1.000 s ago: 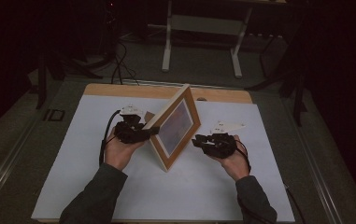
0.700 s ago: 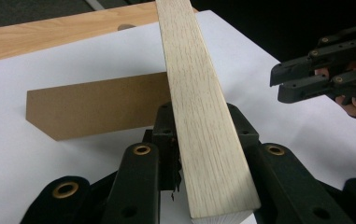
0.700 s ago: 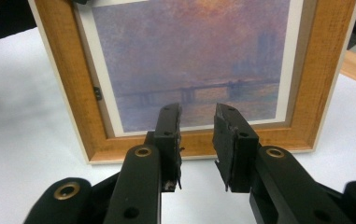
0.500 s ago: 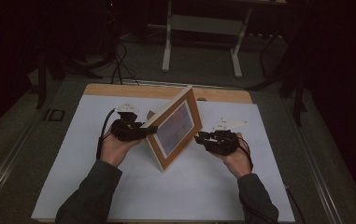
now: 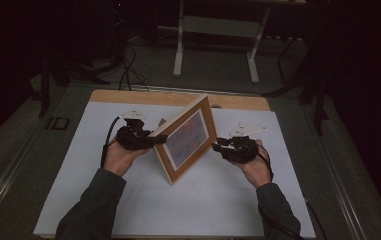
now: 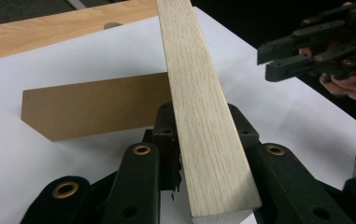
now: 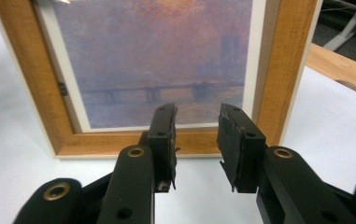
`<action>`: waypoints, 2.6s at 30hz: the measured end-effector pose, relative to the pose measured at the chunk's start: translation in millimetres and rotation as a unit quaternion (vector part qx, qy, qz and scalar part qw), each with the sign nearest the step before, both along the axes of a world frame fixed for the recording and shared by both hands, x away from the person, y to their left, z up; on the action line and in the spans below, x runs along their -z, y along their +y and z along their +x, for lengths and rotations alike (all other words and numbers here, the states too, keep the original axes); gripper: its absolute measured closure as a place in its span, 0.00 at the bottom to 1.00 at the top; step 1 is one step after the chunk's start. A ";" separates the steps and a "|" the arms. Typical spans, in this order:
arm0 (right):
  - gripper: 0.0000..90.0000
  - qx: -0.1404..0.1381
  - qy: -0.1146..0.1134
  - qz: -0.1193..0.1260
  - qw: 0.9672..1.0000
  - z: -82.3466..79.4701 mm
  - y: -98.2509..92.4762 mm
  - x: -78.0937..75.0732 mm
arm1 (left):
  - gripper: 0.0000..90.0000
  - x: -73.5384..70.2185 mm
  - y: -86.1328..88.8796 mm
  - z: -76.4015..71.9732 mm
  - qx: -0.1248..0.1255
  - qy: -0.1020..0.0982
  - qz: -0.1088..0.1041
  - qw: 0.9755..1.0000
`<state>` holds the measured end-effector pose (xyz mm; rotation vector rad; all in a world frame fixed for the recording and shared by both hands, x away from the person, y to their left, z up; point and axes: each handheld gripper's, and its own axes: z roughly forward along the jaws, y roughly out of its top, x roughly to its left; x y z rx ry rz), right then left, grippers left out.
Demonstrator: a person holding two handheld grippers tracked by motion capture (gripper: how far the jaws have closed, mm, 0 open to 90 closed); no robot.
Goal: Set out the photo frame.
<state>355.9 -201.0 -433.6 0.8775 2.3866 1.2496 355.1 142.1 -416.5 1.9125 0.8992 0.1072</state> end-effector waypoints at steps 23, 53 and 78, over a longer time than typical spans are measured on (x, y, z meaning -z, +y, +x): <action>0.68 0.036 -0.004 0.001 0.999 17.3 -14.8 -13.4 | 0.80 0.6 6.5 4.9 0.048 0.007 -0.006 0.999; 0.50 0.080 -0.006 0.002 0.997 46.3 -13.4 -20.5 | 0.81 0.7 9.1 22.5 0.096 0.013 -0.004 0.995; 0.33 0.060 -0.005 0.013 0.998 53.7 -15.1 -17.6 | 0.83 5.9 1.0 33.0 0.151 0.023 -0.033 0.988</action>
